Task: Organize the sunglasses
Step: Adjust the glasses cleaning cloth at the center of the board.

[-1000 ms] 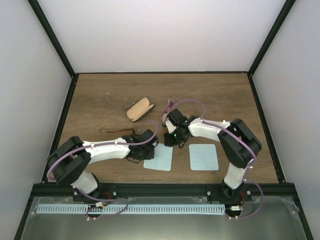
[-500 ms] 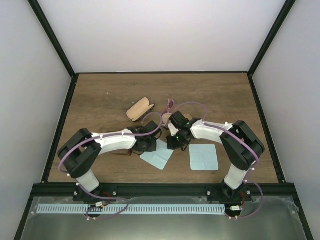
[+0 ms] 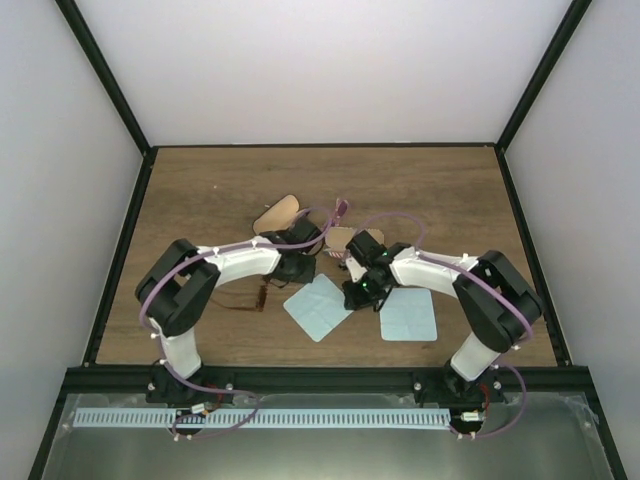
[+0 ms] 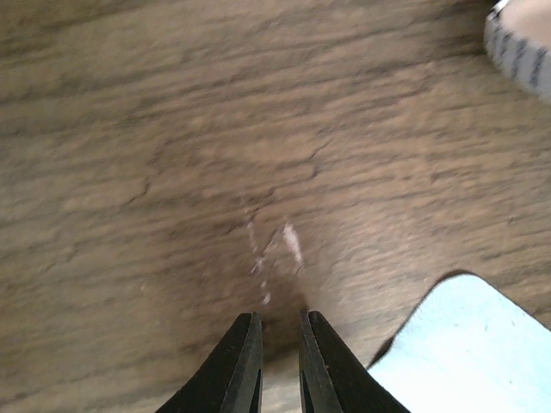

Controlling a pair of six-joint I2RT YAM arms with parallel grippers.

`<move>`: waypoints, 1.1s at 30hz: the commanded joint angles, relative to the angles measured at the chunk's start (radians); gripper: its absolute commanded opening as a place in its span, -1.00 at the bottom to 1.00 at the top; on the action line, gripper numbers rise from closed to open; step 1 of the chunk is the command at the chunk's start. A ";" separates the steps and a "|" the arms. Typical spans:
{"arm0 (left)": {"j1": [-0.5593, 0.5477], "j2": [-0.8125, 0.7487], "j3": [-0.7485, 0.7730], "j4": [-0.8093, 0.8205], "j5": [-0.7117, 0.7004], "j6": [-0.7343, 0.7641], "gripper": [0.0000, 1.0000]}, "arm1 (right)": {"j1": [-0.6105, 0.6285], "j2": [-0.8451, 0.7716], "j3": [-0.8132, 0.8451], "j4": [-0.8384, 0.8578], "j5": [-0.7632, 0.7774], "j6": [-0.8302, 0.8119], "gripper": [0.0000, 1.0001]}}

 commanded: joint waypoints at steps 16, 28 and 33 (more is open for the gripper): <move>0.054 0.085 0.188 -0.052 0.033 0.001 -0.63 | 0.040 -0.222 -0.095 -0.050 -0.081 0.133 -0.64; -0.078 -0.283 -0.007 -0.148 -0.154 -0.387 0.83 | 0.019 0.054 0.328 -0.142 0.194 0.010 0.11; -0.097 -0.429 -0.168 -0.162 -0.200 -0.556 0.70 | 0.020 0.146 0.380 -0.148 0.192 -0.029 0.12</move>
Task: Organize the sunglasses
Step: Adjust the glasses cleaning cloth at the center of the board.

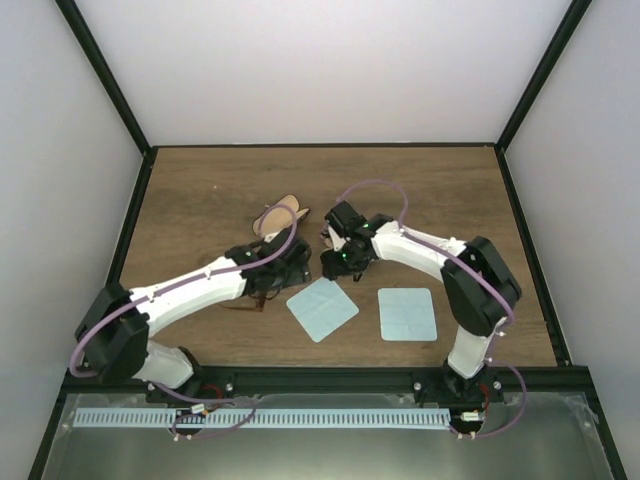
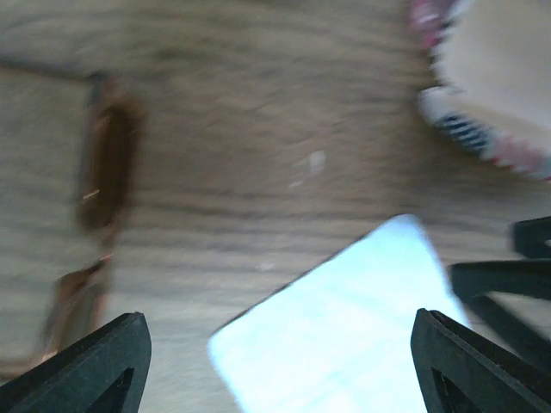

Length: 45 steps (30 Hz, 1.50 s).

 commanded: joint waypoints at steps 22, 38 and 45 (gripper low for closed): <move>-0.002 -0.251 -0.265 -0.097 -0.108 -0.271 0.63 | 0.044 0.180 0.097 -0.021 0.101 -0.051 -0.05; -0.002 -0.268 -0.314 -0.080 -0.100 -0.285 0.63 | 0.086 0.246 0.098 -0.046 0.144 -0.050 -0.36; -0.002 -0.261 -0.313 -0.078 -0.098 -0.273 0.64 | 0.086 0.251 0.134 -0.062 0.113 -0.045 -0.91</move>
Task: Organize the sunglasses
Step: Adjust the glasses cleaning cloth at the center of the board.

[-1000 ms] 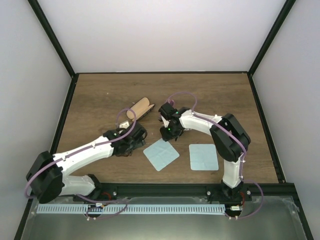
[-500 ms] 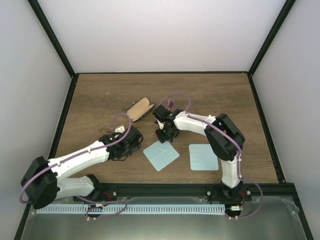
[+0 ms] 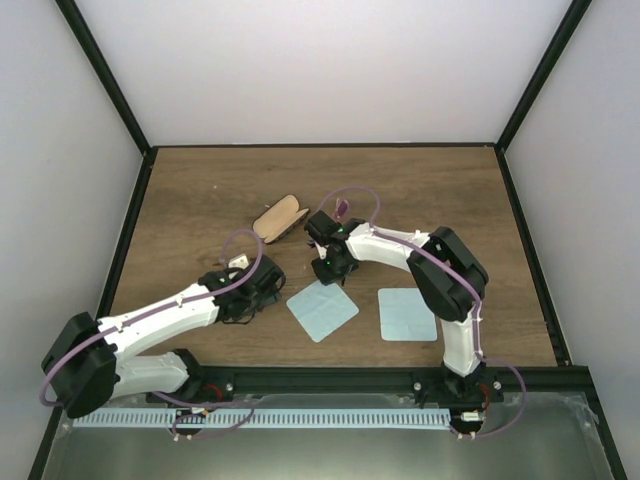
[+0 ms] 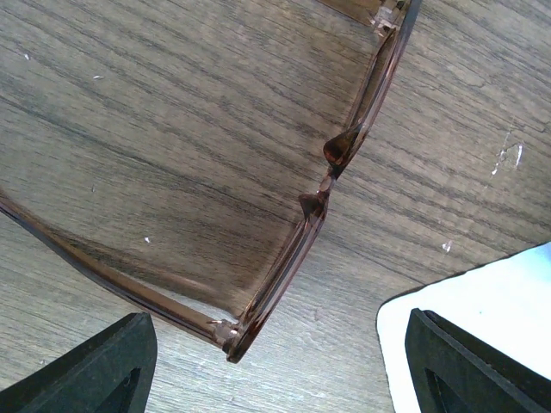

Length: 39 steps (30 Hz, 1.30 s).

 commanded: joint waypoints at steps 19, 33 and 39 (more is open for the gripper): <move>-0.006 0.074 0.081 0.119 0.048 0.131 0.76 | -0.019 -0.111 -0.036 -0.026 0.014 0.060 -0.99; -0.051 0.361 0.298 0.070 0.111 0.152 0.99 | -0.091 -0.201 -0.183 -0.017 0.022 0.114 -0.99; -0.057 0.448 0.323 0.095 0.143 0.157 0.55 | -0.093 -0.206 -0.199 -0.006 0.003 0.120 -0.99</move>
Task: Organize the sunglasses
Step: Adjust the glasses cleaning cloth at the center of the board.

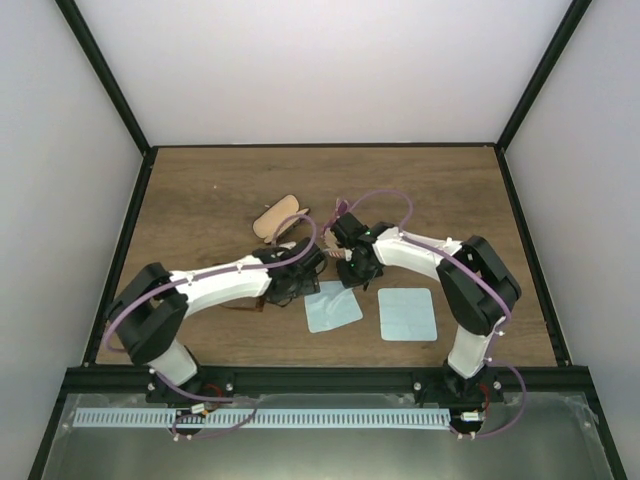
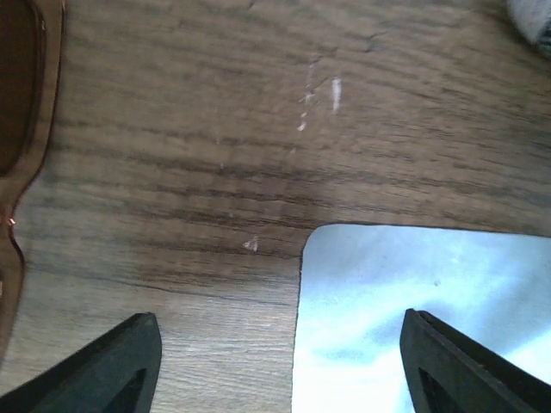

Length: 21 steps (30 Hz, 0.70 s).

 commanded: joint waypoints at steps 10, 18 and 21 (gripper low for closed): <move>-0.005 0.167 0.127 -0.012 -0.009 0.038 -0.03 | -0.001 -0.016 0.009 0.032 -0.035 0.011 -0.99; -0.001 0.223 0.149 -0.019 0.015 0.054 -0.28 | -0.002 -0.008 0.024 0.033 -0.046 0.008 -0.99; 0.002 0.227 0.137 -0.016 0.019 0.052 -0.28 | -0.004 -0.005 0.026 0.033 -0.046 0.007 -0.99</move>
